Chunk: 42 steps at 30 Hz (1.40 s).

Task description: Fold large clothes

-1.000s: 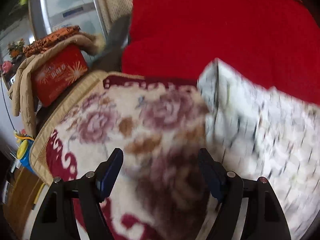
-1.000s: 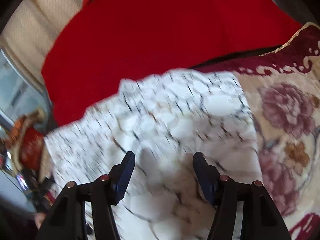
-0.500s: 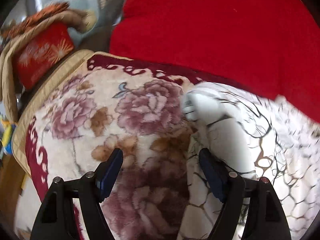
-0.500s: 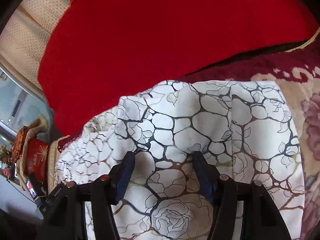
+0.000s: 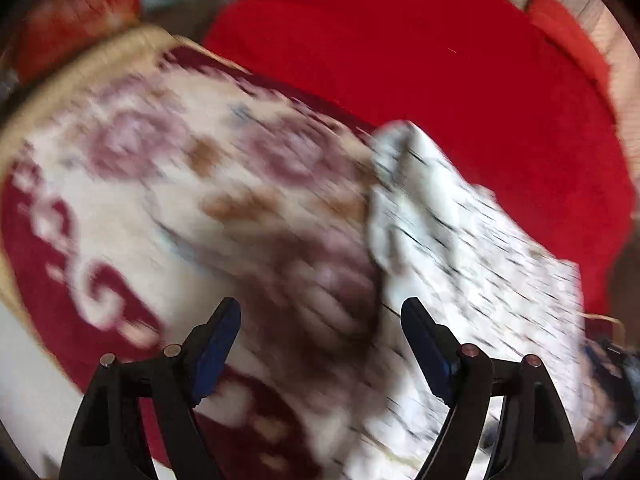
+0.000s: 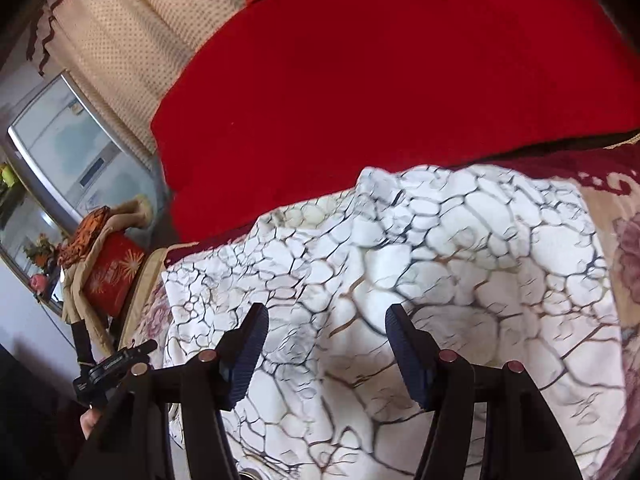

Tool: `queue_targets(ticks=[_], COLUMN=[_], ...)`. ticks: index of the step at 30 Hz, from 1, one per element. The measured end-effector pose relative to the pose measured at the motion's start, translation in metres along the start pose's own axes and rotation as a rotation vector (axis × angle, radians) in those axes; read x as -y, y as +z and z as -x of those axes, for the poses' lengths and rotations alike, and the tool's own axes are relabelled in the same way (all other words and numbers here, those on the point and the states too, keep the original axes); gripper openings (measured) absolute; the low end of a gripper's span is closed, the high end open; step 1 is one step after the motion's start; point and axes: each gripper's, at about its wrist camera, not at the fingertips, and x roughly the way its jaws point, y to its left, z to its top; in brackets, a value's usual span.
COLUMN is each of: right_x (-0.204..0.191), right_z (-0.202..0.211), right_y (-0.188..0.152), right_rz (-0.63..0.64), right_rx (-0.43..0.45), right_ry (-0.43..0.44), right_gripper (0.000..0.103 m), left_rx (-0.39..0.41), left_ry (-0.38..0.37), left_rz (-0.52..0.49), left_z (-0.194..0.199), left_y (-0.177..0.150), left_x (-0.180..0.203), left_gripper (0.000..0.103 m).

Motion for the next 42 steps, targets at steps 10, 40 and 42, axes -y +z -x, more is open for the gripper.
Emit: queue_targets(ticks=[10, 40, 42], right_x=[0.001, 0.014, 0.013], right_z=[-0.023, -0.028, -0.029], right_y=[-0.005, -0.006, -0.006], right_rz=[-0.018, -0.03, -0.022], right_rx=[-0.046, -0.053, -0.052], right_ry=[-0.001, 0.015, 0.011], right_gripper=[0.065, 0.065, 0.065], left_rx=[-0.123, -0.137, -0.118], left_ry=[-0.255, -0.473, -0.473], left_rz=[0.092, 0.085, 0.056], left_z=[-0.034, -0.085, -0.082], left_y=[-0.006, -0.002, -0.003], left_x=[0.009, 0.069, 0.077], left_gripper=[0.082, 0.074, 0.062])
